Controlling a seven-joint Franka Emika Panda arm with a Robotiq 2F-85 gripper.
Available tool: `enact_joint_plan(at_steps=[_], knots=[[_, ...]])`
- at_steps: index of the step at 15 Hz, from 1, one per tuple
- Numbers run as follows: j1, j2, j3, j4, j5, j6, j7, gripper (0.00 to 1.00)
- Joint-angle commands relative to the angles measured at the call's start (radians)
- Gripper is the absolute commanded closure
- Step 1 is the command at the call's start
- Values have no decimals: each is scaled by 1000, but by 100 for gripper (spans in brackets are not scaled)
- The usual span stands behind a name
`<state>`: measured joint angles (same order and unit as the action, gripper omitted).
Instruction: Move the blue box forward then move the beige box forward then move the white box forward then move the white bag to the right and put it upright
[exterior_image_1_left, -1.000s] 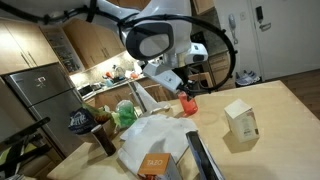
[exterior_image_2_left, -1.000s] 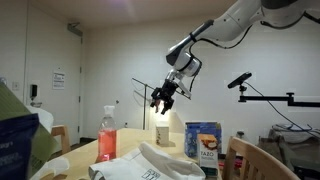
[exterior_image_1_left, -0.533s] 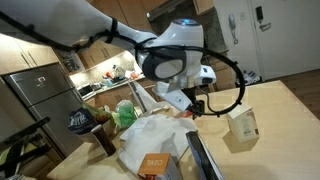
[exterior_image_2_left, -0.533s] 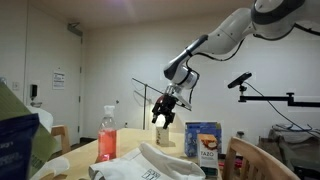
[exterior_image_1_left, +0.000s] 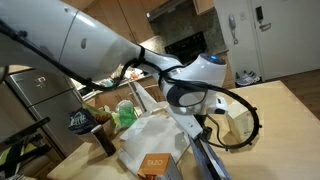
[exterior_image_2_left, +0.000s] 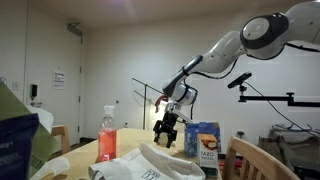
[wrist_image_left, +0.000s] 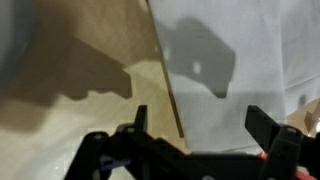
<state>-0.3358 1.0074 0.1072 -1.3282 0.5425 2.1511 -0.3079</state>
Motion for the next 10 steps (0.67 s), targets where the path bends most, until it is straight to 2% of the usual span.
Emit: enact_joint_plan(at_steps=[1, 5, 10], knots=[[-14, 79, 8, 129, -20, -97, 61, 0], [-16, 120, 5, 211, -30, -159, 82, 0], [-12, 113, -2, 268, -66, -202, 84, 0]])
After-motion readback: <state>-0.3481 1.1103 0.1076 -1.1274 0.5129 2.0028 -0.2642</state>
